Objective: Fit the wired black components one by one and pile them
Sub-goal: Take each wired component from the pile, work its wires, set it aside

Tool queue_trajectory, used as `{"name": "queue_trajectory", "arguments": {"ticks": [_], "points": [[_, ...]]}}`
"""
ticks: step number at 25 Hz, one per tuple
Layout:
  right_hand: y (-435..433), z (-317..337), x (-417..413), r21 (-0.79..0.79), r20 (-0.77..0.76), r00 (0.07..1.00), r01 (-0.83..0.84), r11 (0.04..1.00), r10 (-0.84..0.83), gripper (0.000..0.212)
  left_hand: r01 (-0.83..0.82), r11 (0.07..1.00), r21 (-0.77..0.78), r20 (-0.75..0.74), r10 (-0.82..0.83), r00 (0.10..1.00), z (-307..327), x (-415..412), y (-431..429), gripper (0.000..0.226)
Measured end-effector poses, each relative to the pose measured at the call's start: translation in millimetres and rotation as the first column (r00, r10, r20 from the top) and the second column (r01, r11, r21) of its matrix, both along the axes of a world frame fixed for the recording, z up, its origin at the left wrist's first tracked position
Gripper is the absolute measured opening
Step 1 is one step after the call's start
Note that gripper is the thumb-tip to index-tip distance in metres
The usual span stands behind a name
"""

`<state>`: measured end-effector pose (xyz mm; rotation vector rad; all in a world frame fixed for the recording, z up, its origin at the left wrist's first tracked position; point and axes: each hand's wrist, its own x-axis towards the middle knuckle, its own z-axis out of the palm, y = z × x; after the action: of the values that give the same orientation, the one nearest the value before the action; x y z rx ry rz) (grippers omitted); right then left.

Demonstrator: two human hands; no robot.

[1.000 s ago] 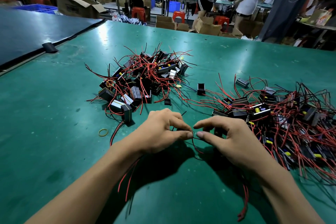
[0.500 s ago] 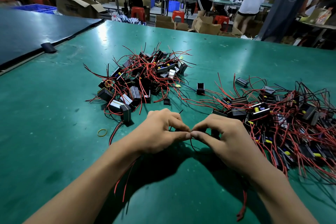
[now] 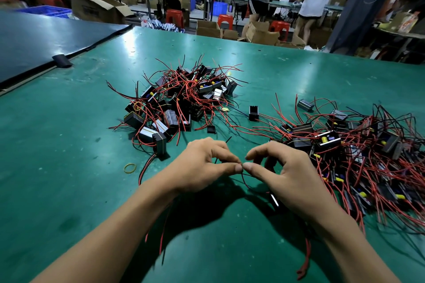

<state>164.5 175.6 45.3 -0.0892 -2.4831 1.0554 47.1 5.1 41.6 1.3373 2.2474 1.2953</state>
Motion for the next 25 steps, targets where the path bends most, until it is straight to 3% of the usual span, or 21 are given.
{"name": "queue_trajectory", "arguments": {"ticks": [2, 5, 13, 16, 21, 25], "points": [[3.1, -0.4, -0.6, 0.113, -0.138, 0.988, -0.056, 0.992, 0.071, 0.011, 0.024, 1.000, 0.013, 0.138, -0.026, 0.990, -0.1, -3.0, -0.8, 0.004], [5.9, -5.4, -3.1, 0.147, -0.175, 0.972, -0.130, 0.980, 0.155, 0.004, 0.067, 0.998, -0.002, 0.248, -0.064, 0.967, -0.6, -4.5, -2.7, 0.005], [8.0, -9.3, -5.1, 0.104, -0.092, 0.981, -0.162, 0.981, 0.171, 0.001, 0.114, 0.993, -0.010, 0.256, -0.108, 0.961, 1.0, -5.7, -5.8, 0.006], [3.9, -6.0, -3.6, 0.134, -0.029, 0.990, -0.133, 0.982, 0.138, 0.004, 0.084, 0.996, -0.023, 0.188, -0.078, 0.979, 2.6, -3.7, -5.2, 0.005], [-1.7, -1.1, -1.7, 0.090, 0.159, 0.987, -0.040, 0.995, 0.026, 0.016, -0.015, 0.992, -0.127, -0.194, -0.010, 0.981, 5.4, 2.1, 0.1, 0.009], [-3.1, 2.9, -2.8, -0.018, 0.314, 0.949, -0.009, 1.000, 0.014, 0.017, -0.031, 0.987, -0.155, -0.286, -0.015, 0.958, 5.1, 4.6, 1.9, 0.012]]}}
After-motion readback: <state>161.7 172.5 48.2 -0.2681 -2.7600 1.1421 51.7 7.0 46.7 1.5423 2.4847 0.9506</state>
